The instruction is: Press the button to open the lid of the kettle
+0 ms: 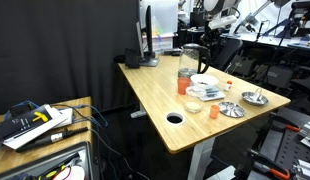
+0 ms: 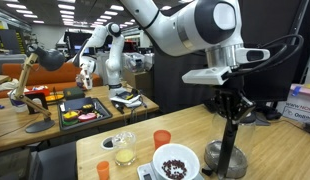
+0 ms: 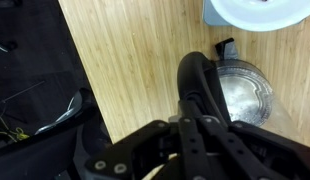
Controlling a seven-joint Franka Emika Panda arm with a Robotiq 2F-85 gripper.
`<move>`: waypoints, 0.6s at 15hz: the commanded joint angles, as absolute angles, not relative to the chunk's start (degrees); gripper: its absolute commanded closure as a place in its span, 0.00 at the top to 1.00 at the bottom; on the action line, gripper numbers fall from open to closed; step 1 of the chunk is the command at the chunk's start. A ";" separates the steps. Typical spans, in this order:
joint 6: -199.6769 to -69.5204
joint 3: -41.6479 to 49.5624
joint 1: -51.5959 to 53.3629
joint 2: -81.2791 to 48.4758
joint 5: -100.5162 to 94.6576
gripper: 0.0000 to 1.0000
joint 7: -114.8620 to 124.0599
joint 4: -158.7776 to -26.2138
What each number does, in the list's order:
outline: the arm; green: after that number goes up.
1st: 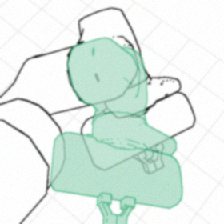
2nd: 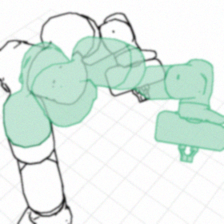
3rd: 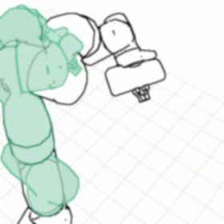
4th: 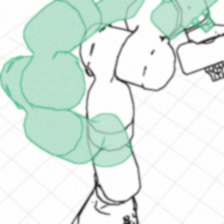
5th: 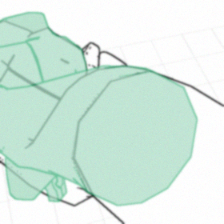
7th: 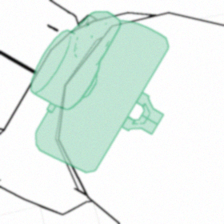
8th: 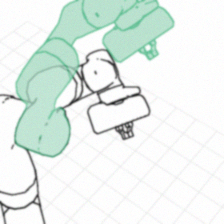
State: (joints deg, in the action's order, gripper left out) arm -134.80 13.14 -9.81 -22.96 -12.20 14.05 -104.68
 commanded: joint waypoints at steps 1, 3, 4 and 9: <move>-134.96 13.73 -8.84 -23.05 -12.27 0.00 15.39 -105.03; -134.54 13.65 -8.79 -23.53 -12.02 0.00 15.94 -104.78; -134.26 13.61 -8.78 -23.78 -11.91 0.00 16.12 -104.73; -133.26 13.51 -8.59 -24.56 -11.86 0.00 16.85 -104.61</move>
